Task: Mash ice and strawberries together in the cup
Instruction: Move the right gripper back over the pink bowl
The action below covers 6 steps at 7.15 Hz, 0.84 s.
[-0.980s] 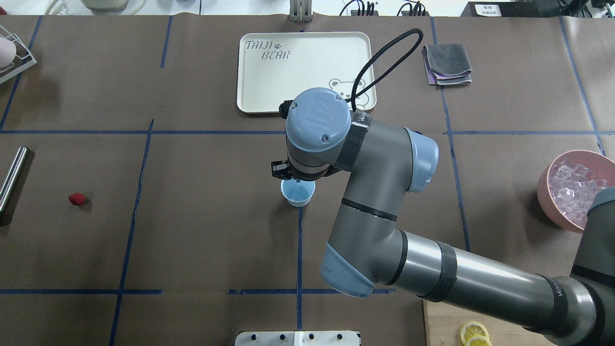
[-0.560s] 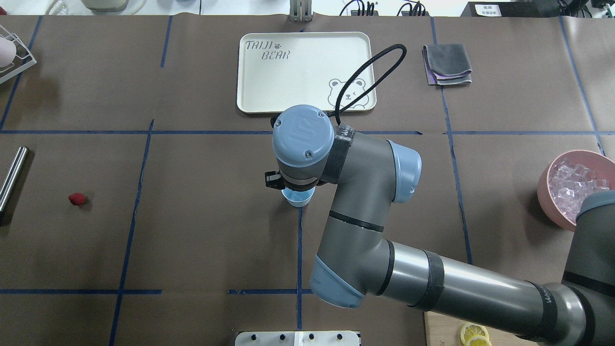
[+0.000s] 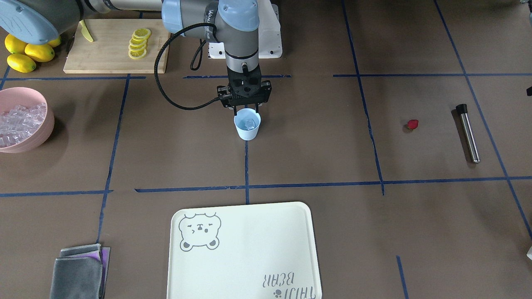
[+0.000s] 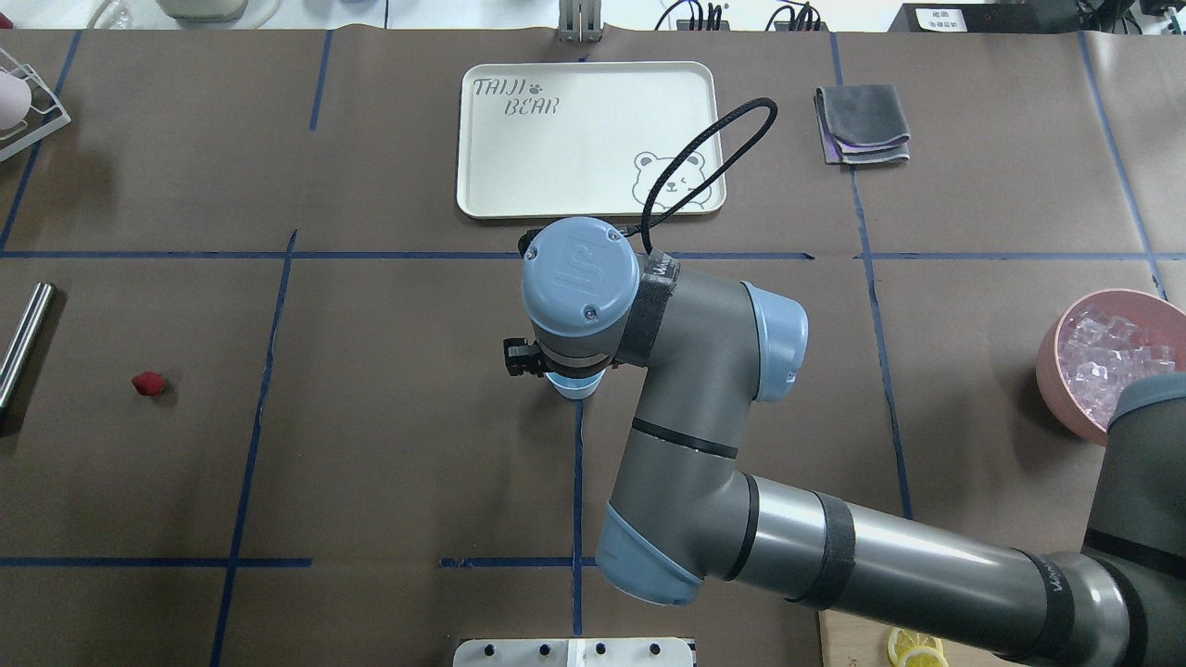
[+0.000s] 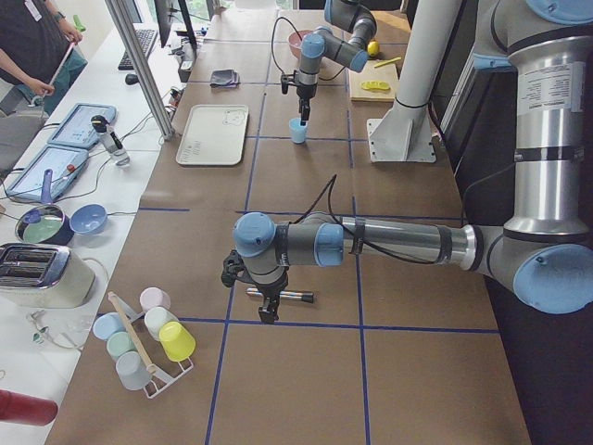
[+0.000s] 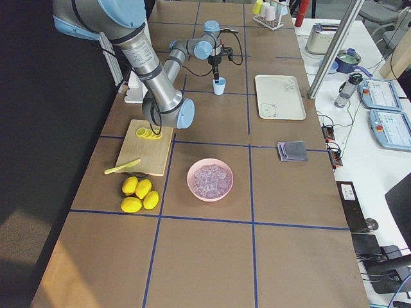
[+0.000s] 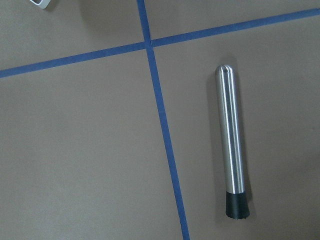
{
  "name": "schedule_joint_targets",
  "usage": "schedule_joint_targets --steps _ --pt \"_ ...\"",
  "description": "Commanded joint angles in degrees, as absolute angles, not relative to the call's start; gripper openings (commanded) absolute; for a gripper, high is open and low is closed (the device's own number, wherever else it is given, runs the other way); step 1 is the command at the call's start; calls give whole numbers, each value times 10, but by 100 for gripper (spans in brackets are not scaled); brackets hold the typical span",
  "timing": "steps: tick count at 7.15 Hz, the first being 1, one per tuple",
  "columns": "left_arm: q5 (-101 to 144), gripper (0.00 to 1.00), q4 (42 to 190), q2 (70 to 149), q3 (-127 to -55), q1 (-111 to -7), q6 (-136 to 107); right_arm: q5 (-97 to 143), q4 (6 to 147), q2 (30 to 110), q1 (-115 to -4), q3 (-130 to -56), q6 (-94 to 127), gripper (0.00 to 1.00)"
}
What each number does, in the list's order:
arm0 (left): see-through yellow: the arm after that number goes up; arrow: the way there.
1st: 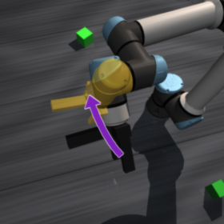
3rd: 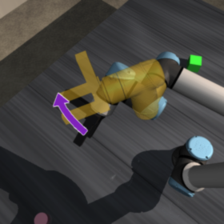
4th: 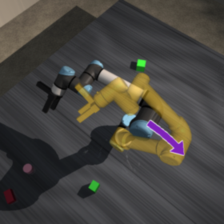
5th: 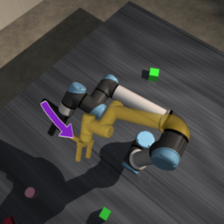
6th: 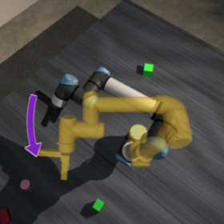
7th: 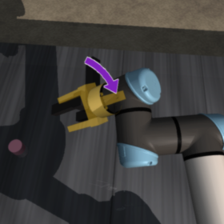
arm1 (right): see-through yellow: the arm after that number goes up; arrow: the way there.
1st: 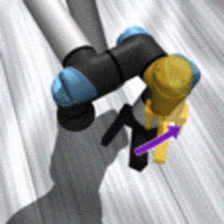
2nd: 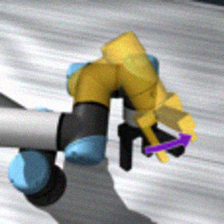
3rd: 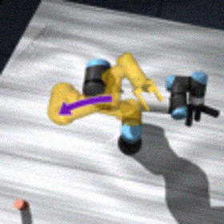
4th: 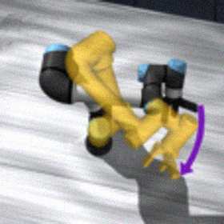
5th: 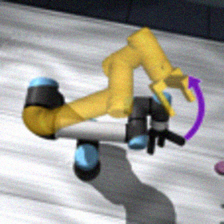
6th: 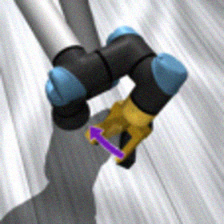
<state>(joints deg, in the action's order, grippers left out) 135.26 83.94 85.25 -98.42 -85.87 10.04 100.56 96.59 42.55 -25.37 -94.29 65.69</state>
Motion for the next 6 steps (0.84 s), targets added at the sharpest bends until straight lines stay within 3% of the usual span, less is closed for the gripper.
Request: schedule_joint_targets --steps 1,6 --pt "1353 100 839 853 -981 -859 101 1023 966 434 -293 -945 641 99" --pt "1353 100 839 853 -981 -859 101 1142 963 641 -451 -1086 360 98"
